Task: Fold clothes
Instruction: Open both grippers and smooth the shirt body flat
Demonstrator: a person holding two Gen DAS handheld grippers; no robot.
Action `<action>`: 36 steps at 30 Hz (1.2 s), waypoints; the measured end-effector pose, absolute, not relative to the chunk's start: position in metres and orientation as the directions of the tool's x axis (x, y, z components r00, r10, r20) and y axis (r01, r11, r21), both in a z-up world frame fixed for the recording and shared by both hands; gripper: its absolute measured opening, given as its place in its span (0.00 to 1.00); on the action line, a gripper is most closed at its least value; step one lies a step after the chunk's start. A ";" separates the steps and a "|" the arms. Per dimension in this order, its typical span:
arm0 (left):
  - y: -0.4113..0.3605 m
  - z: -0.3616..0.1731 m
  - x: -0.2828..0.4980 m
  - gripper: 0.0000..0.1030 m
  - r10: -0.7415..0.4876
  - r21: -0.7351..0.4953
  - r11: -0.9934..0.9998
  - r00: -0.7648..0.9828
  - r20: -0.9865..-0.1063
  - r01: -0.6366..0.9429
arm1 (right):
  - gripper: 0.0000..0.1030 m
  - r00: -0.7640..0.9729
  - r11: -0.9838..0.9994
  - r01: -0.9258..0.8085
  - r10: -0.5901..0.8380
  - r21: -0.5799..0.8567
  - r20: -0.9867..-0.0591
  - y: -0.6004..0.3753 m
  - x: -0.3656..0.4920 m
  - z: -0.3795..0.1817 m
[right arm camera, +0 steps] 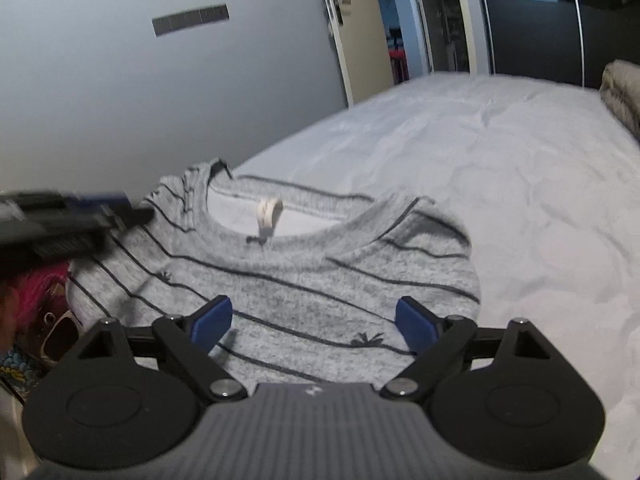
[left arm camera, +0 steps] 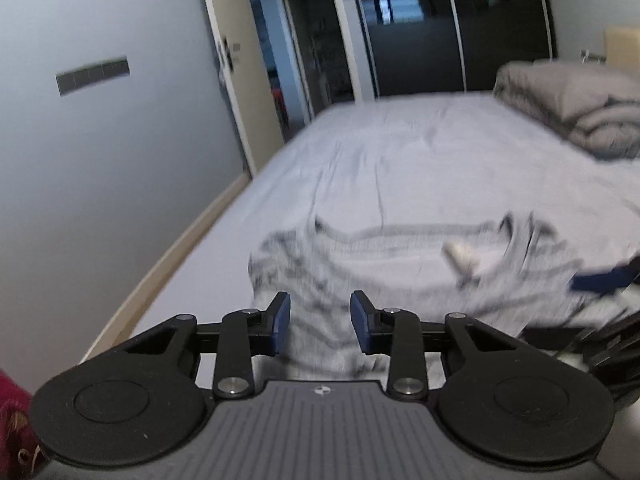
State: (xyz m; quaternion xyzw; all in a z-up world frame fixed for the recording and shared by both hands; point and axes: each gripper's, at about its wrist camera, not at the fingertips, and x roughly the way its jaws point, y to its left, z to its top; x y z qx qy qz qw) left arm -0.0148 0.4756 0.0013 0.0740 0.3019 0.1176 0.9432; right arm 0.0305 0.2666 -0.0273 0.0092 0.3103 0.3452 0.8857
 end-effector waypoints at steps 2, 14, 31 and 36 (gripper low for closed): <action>0.482 -0.010 -0.013 0.31 0.271 0.197 0.962 0.769 -0.579 -0.191 | 0.88 0.596 0.769 -0.599 0.615 0.225 -0.516 0.260 0.023 -0.025; 0.509 -0.044 -0.002 0.31 0.258 0.112 0.963 0.714 -0.650 -0.245 | 0.89 0.554 0.771 -0.602 0.590 0.207 -0.587 0.266 0.033 -0.043; 0.487 -0.025 -0.016 0.31 0.315 0.178 0.948 0.694 -0.647 -0.264 | 0.88 0.503 0.750 -0.623 0.600 0.220 -0.622 0.259 0.034 -0.023; 0.471 -0.005 -0.022 0.49 0.333 0.186 0.941 0.672 -0.661 -0.283 | 0.88 0.527 0.755 -0.620 0.601 0.212 -0.601 0.247 0.020 -0.004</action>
